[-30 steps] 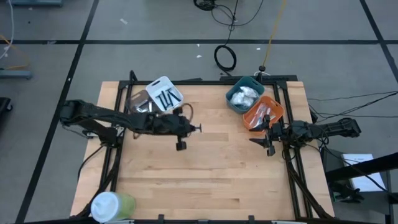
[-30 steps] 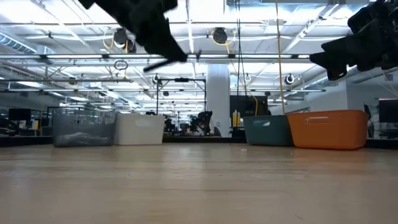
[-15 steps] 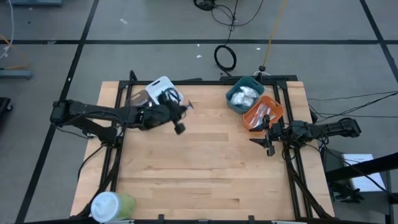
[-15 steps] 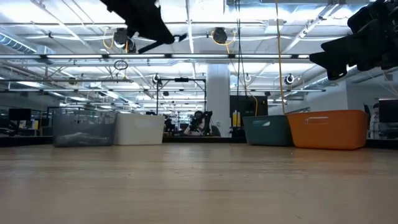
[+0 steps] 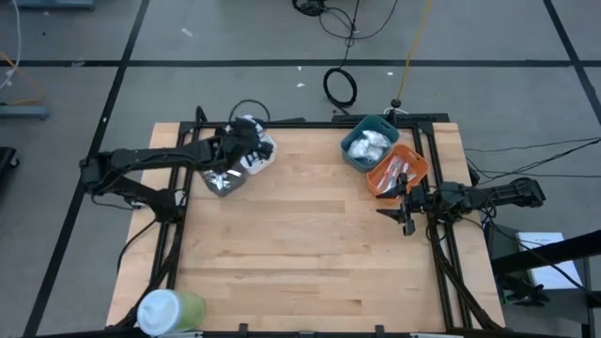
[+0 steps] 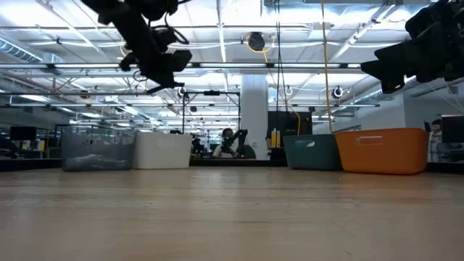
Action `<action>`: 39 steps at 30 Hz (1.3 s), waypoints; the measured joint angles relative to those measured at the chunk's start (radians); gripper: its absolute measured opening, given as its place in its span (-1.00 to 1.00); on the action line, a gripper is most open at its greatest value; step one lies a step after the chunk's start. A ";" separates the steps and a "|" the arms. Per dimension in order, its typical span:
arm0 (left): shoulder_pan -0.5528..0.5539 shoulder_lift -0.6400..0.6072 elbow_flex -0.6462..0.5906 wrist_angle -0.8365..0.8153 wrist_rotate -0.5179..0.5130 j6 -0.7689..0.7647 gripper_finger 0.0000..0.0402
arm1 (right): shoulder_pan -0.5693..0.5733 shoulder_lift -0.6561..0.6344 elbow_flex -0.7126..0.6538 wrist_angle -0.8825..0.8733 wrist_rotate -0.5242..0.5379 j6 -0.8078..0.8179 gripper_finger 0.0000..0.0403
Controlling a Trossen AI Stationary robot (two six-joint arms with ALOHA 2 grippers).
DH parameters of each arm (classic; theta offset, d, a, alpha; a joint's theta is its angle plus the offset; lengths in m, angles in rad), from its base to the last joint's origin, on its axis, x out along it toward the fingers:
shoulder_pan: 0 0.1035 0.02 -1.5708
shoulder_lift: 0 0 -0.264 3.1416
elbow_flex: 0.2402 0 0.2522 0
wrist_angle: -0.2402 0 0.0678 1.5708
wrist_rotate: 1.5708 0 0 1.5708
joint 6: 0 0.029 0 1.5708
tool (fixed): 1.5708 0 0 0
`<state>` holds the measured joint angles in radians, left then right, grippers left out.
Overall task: Pick & Place Travel size toiletries
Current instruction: Put the blue razor into the white bin
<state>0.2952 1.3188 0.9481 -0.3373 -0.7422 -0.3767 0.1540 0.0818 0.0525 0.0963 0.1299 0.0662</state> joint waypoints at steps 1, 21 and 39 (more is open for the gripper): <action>0.021 -0.001 -0.017 0.036 -0.001 -0.005 -0.75 | 0.000 0.000 0.000 0.000 0.000 0.000 -0.05; 0.234 -0.001 -0.312 0.447 0.133 -0.180 -0.75 | 0.000 0.000 0.000 0.000 0.000 0.000 -0.05; 0.234 -0.001 -0.312 0.446 0.140 -0.124 -0.58 | 0.000 0.000 0.000 0.000 0.000 0.000 -0.05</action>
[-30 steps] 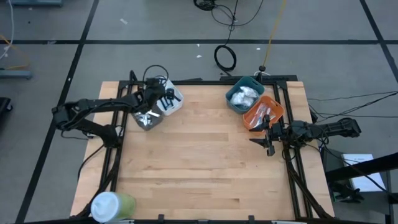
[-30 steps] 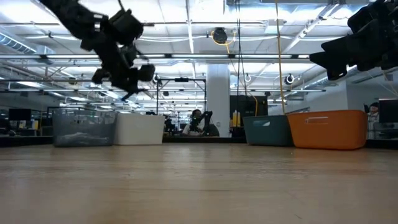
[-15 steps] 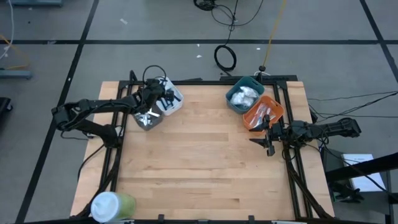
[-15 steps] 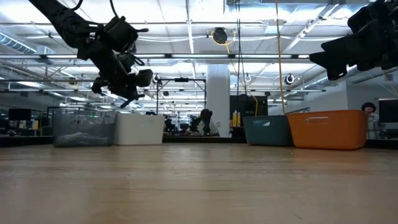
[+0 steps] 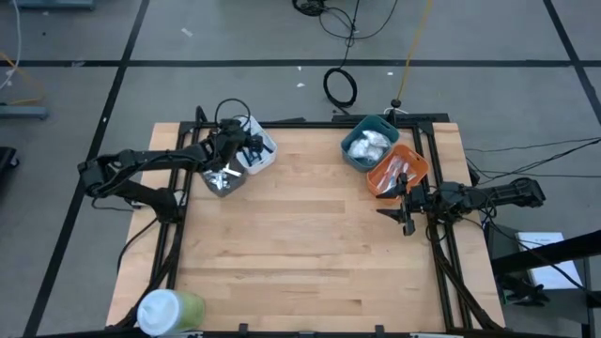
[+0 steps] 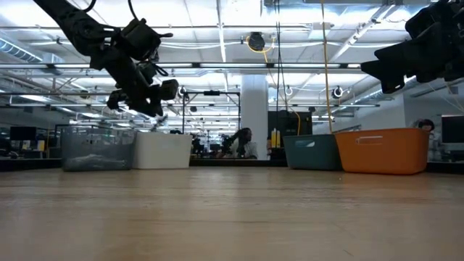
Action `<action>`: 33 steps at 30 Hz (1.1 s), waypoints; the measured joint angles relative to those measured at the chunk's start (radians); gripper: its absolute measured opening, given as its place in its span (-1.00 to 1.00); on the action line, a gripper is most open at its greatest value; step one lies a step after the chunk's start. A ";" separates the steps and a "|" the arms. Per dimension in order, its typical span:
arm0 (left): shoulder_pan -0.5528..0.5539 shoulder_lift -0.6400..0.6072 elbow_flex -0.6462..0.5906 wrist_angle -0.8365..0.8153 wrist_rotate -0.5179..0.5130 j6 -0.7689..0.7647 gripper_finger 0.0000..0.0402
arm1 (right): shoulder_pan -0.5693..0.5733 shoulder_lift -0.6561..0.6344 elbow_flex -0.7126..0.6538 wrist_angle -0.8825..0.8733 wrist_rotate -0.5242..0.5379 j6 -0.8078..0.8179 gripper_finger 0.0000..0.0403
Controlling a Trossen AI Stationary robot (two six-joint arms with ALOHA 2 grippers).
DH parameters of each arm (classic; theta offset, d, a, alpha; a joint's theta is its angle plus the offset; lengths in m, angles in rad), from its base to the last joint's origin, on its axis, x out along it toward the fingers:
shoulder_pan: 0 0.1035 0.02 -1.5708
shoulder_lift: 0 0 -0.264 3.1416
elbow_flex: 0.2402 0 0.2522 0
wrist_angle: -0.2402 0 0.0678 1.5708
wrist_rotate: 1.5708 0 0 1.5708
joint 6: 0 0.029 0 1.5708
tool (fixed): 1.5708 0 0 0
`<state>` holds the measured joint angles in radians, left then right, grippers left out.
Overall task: Pick & Place Travel size toiletries
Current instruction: Put the blue razor into the white bin, then return to Home Position
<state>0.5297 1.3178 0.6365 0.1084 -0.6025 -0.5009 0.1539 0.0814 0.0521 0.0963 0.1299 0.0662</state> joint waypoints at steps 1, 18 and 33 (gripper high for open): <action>0.000 0.000 0.000 0.000 0.000 0.002 -0.52 | 0.000 0.000 0.000 0.000 0.000 0.000 -0.05; -0.052 -0.135 0.031 0.000 0.436 0.122 0.39 | 0.000 0.000 0.000 0.000 0.000 0.000 -0.05; -0.060 -0.568 0.039 -0.138 0.922 0.270 0.42 | 0.000 0.000 0.000 0.000 0.000 0.000 -0.05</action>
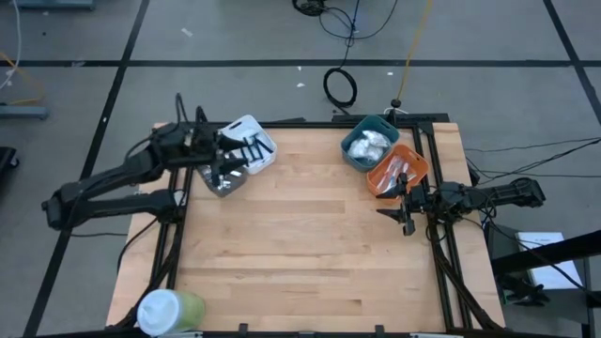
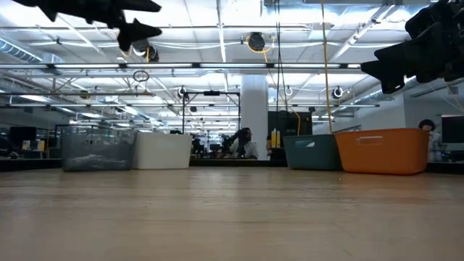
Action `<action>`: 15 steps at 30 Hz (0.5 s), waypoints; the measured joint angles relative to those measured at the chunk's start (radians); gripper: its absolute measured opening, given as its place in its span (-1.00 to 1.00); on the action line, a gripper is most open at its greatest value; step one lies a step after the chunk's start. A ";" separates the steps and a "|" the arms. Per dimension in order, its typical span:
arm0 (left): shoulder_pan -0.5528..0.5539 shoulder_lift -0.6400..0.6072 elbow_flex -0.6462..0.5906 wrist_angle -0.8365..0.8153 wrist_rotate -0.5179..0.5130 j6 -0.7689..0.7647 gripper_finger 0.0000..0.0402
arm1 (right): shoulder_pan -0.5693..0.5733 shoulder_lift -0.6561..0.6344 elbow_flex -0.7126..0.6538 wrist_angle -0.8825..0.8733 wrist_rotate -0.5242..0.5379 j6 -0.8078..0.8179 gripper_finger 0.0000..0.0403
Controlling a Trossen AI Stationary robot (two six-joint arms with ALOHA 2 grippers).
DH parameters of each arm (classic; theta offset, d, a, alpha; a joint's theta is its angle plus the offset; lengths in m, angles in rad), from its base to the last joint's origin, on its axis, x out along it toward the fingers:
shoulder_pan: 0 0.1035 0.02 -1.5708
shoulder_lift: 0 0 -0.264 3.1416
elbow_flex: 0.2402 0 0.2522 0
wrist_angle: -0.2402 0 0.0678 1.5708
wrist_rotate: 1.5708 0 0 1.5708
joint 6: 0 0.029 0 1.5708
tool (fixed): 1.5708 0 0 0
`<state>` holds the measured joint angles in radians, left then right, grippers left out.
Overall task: Pick & Place Travel size toiletries
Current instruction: Return to Home Position
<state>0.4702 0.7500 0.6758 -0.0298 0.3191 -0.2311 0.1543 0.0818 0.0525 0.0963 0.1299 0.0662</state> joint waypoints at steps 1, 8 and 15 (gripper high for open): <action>0.001 -0.024 0.000 -0.029 -0.001 0.020 0.42 | 0.000 0.000 0.000 0.000 0.000 0.000 -0.05; 0.000 -0.143 0.000 -0.223 -0.010 0.186 0.42 | 0.000 0.000 0.000 0.000 0.000 0.000 -0.05; 0.000 -0.205 -0.062 -0.250 -0.014 0.205 0.42 | 0.000 0.000 0.000 0.000 0.000 0.000 -0.05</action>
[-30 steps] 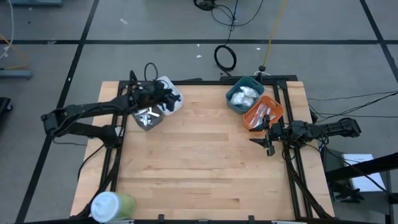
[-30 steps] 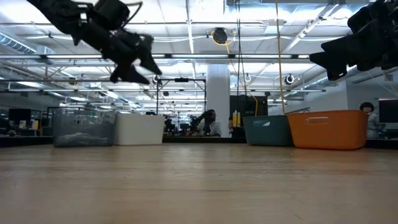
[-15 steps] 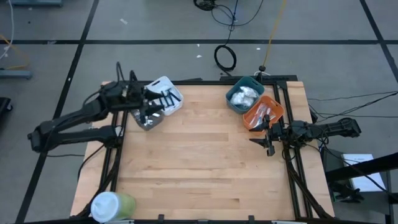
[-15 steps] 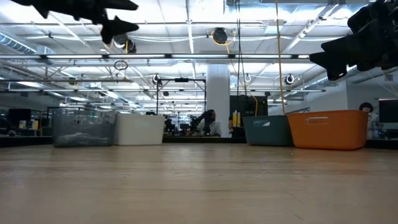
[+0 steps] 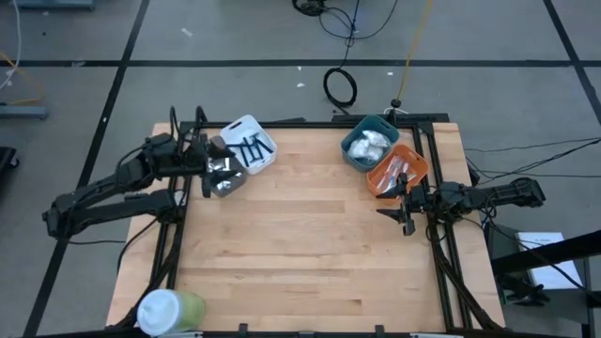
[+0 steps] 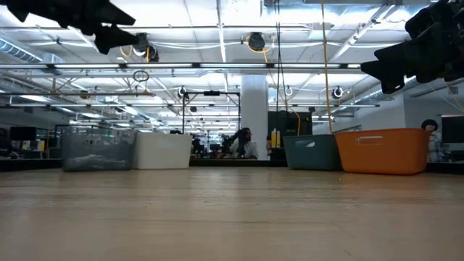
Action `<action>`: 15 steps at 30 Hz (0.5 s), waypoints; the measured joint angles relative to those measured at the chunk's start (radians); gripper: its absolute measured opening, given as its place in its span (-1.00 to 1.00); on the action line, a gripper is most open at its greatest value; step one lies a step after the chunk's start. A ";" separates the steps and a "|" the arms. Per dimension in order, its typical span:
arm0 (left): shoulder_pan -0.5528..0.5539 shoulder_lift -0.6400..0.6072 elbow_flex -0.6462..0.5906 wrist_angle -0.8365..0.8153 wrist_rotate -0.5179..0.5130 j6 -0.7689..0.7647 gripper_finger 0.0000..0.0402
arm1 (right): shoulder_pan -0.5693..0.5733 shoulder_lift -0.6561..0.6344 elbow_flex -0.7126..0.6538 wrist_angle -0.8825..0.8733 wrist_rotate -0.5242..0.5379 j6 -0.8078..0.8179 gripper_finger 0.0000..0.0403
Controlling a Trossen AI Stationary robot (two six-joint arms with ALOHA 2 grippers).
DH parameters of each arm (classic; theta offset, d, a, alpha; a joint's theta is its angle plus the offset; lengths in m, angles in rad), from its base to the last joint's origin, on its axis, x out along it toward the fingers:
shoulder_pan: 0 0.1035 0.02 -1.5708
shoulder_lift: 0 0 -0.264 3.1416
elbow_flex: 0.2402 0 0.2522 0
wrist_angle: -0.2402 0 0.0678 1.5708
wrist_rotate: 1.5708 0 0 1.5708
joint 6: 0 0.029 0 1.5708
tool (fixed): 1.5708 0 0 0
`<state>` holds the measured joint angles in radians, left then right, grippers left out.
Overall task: Pick & Place Travel size toiletries
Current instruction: Return to Home Position
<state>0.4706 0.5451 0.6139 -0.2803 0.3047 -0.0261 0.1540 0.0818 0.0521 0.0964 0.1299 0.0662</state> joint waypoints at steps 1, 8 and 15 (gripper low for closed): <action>0.000 -0.008 -0.020 0.017 0.000 -0.001 0.42 | 0.000 0.000 0.000 0.000 0.000 0.000 -0.05; -0.016 -0.036 -0.318 0.429 0.000 -0.089 0.42 | 0.000 0.000 0.000 0.000 0.000 0.000 -0.05; -0.062 -0.054 -0.527 0.767 0.000 -0.134 0.42 | 0.000 0.000 0.000 0.000 0.000 0.000 -0.05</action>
<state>0.4084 0.4909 0.0869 0.4868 0.3046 -0.1600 0.1541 0.0818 0.0525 0.0963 0.1296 0.0662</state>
